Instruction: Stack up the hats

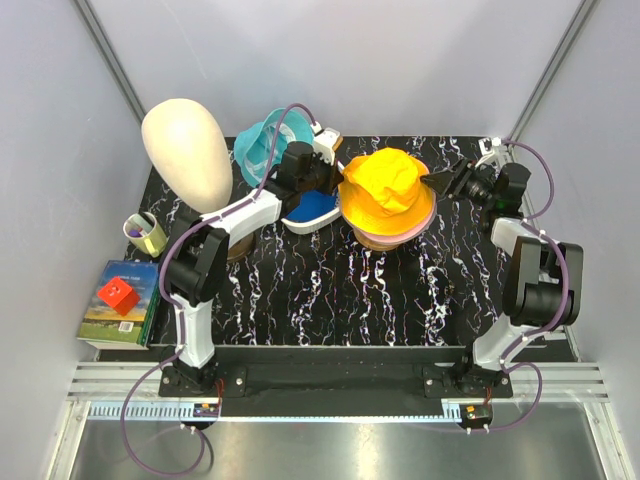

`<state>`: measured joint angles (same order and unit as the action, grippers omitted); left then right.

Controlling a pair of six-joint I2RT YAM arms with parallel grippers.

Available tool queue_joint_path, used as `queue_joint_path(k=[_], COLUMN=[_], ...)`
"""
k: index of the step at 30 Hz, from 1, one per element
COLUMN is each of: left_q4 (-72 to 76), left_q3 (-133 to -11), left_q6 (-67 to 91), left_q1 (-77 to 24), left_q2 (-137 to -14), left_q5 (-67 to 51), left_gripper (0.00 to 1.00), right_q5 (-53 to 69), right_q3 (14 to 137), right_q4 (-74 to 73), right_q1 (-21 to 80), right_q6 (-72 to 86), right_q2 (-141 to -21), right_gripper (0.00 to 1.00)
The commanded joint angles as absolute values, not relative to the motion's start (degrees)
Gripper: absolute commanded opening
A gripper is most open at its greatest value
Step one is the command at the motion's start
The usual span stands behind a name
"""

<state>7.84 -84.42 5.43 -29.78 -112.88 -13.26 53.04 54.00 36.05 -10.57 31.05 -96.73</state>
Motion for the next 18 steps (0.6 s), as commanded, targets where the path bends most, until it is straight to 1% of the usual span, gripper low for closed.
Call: queue_joint_path(k=[1,3,5,9,12,13,16,17,18], left_q4=[10.0,10.5,10.9,12.5,12.7,12.9,13.7,14.5,14.8], left_q3=[-85.4,-85.4,-85.3,-85.3,-86.0,-86.1,-86.5,-86.6,-86.4], left_q6=[4.3,4.7,4.9,5.8,6.2,6.4,6.9,7.2,7.4], left_q1=[-28.7,-28.7,-28.7,-28.7,-28.7,-28.8,-28.7,-28.8,-28.9], left_q2=[-113.9,-114.1,-113.9,-114.3,-114.7,-114.8,-115.2,-115.3,-115.3], left_q5=[-11.8,-12.0,-12.0,-13.1,-13.5,-13.5,-14.0,-14.5,-14.7], left_gripper=[0.0,0.0,0.0,0.0,0.0,0.0,0.0,0.0,0.0], right_q5=[58.4,59.0,59.2,58.4,58.4,58.3,57.3,57.0,56.3], right_q3=[53.9,53.8,54.1,55.7,55.2,55.1,54.2,54.1,53.9], right_q4=[41.4,41.5,40.1,33.1,33.4,33.1,32.2,32.1,31.5], right_q1=[-10.3,-10.0,-9.7,-8.7,-8.4,-8.3,-8.3,-8.3,-8.3], right_q6=[33.4,33.8,33.0,28.1,28.7,28.7,28.5,28.4,28.4], right_q2=[-98.2,-98.3,-98.5,-99.1,-98.7,-98.5,-97.9,-97.6,-97.2], right_gripper=[0.63,0.61,0.61,0.64,0.52,0.42,0.27,0.18,0.12])
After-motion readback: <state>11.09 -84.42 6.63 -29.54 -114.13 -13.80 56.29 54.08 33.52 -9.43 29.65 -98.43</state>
